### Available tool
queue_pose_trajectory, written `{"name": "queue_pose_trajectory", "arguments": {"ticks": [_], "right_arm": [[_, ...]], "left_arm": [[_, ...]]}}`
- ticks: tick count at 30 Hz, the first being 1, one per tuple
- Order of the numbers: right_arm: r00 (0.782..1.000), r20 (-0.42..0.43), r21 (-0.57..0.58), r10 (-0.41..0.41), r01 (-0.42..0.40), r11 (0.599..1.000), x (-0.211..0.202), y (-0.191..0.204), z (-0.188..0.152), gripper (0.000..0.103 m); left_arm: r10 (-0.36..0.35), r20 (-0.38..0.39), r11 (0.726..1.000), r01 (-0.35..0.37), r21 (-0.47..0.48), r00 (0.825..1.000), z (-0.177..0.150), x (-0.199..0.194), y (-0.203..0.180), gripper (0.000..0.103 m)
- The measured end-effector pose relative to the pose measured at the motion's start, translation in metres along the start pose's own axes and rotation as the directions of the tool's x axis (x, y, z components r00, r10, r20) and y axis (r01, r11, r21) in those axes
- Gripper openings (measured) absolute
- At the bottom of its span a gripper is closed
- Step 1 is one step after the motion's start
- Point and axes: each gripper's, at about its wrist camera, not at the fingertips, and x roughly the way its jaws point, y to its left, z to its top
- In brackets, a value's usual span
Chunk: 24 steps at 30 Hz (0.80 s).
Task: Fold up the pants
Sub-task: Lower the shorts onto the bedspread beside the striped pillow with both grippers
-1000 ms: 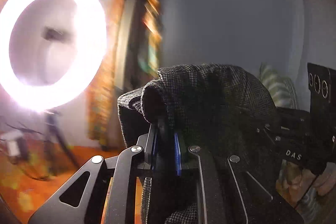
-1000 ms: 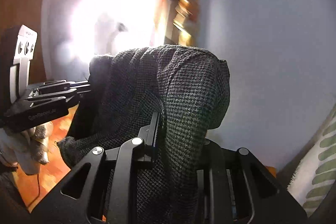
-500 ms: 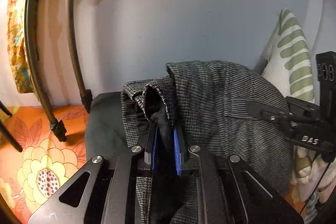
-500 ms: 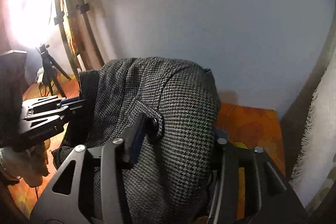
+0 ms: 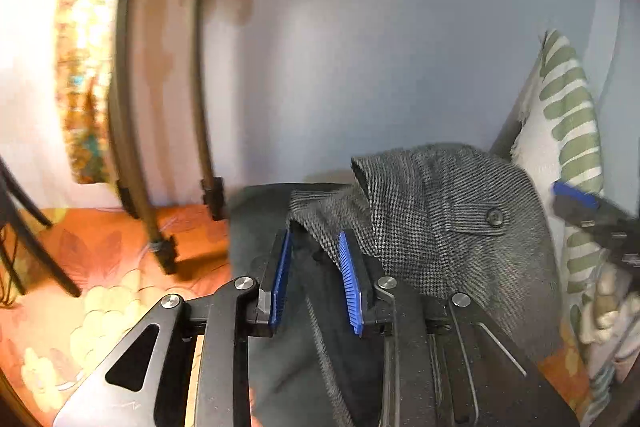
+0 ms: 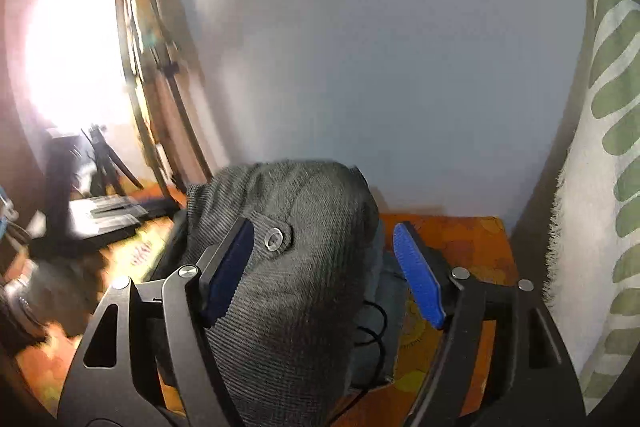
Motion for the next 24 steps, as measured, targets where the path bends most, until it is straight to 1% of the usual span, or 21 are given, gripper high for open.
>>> {"name": "queue_pose_trajectory", "arguments": {"ticks": [1, 2, 3, 4, 6, 8, 10, 11, 12, 14, 16, 18, 19, 21, 24], "right_arm": [[1.000, -0.008, -0.001, -0.015, 0.015, 1.000, 0.005, 0.002, -0.002, 0.059], [0.999, -0.027, 0.005, -0.020, 0.020, 1.000, 0.013, 0.003, -0.003, 0.051], [0.999, -0.045, 0.022, -0.014, 0.015, 1.000, 0.022, 0.002, -0.004, 0.039], [0.998, -0.061, 0.039, 0.000, 0.002, 0.999, 0.030, 0.003, -0.005, 0.035], [0.996, -0.091, 0.041, 0.019, -0.016, 0.999, 0.046, 0.009, -0.009, 0.035], [0.991, -0.132, -0.003, 0.027, -0.028, 1.000, 0.064, 0.025, -0.014, 0.036], [0.988, -0.155, -0.038, 0.015, -0.021, 0.999, 0.076, 0.035, -0.019, 0.043], [0.985, -0.172, -0.043, 0.021, -0.029, 0.999, 0.084, 0.038, -0.021, 0.045], [0.983, -0.182, -0.041, 0.028, -0.036, 0.999, 0.090, 0.040, -0.022, 0.049], [0.982, -0.188, -0.065, 0.016, -0.029, 0.997, 0.095, 0.044, -0.023, 0.051], [0.982, -0.189, -0.068, 0.030, -0.044, 0.997, 0.093, 0.044, -0.023, 0.055], [0.982, -0.179, -0.037, 0.066, -0.074, 0.997, 0.085, 0.038, -0.021, 0.055], [0.983, -0.163, -0.010, 0.083, -0.085, 0.996, 0.079, 0.032, -0.019, 0.055], [0.987, -0.109, 0.059, 0.114, -0.108, 0.992, 0.069, 0.020, -0.012, 0.055], [0.992, -0.022, 0.148, 0.128, -0.123, 0.981, 0.051, -0.003, 0.000, 0.055]], "left_arm": [[-0.013, -0.001, 1.000, 0.013, -0.002, 1.000, -0.002, -0.006, 0.002, 0.023], [-0.021, -0.005, 1.000, 0.021, 0.011, 1.000, -0.004, -0.010, 0.003, 0.023], [-0.024, -0.010, 0.999, 0.024, 0.037, 1.000, -0.008, -0.015, 0.001, 0.023], [-0.024, -0.023, 0.998, 0.025, 0.066, 0.999, -0.014, -0.018, -0.002, 0.023], [-0.027, -0.050, 0.994, 0.032, 0.101, 0.998, -0.022, -0.020, -0.009, 0.023], [-0.036, -0.067, 0.992, 0.044, 0.117, 0.997, -0.025, -0.019, -0.013, 0.023], [-0.043, -0.068, 0.992, 0.051, 0.116, 0.997, -0.026, -0.016, -0.018, 0.023], [-0.044, -0.068, 0.993, 0.052, 0.111, 0.997, -0.026, -0.012, -0.019, 0.023], [-0.053, -0.070, 0.993, 0.060, 0.099, 0.996, -0.024, -0.009, -0.021, 0.023], [-0.075, -0.065, 0.992, 0.081, 0.093, 0.995, -0.020, -0.003, -0.029, 0.023], [-0.085, -0.063, 0.989, 0.092, 0.113, 0.994, -0.018, 0.007, -0.038, 0.023], [-0.091, -0.095, 0.988, 0.102, 0.119, 0.991, -0.019, 0.021, -0.045, 0.023], [-0.098, -0.113, 0.986, 0.112, 0.124, 0.989, -0.021, 0.026, -0.048, 0.023], [-0.088, -0.151, 0.979, 0.114, 0.169, 0.985, -0.034, 0.034, -0.056, 0.023], [-0.054, -0.145, 0.967, 0.088, 0.239, 0.988, -0.053, 0.035, -0.061, 0.024]]}}
